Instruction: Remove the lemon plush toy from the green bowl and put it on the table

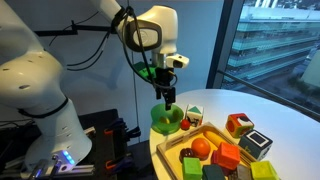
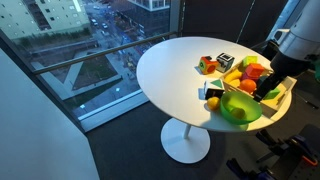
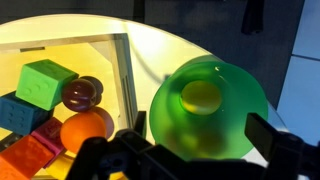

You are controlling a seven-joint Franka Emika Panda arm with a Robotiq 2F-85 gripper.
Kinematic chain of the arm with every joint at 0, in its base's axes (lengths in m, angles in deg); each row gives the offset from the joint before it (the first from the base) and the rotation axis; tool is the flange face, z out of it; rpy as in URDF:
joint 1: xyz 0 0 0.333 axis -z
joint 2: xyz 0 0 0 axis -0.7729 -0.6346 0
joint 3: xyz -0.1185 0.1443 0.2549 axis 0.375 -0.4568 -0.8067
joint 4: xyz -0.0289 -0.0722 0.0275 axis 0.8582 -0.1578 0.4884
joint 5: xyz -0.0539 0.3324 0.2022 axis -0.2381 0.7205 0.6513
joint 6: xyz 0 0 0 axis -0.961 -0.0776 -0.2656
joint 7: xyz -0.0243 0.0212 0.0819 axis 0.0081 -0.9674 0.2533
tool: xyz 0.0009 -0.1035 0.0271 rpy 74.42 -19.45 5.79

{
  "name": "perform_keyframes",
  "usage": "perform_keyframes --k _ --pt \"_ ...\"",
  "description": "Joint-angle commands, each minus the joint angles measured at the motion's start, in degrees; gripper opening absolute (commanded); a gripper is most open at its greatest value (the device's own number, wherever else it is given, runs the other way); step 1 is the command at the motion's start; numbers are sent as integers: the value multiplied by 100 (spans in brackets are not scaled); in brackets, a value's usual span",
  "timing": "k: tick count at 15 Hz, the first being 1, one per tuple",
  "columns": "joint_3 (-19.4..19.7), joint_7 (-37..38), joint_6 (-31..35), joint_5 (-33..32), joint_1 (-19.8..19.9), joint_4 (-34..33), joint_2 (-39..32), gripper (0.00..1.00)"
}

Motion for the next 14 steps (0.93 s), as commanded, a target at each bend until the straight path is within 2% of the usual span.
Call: perform_keyframes --k 1,2,3,14 --pt "-148 304 463 -185 35 169 -149 100" --pt "-181 363 495 -194 44 113 -253 100" --pt "-78 114 336 -22 -20 136 -128 100" --pt "-119 192 438 -25 -24 129 -257 100"
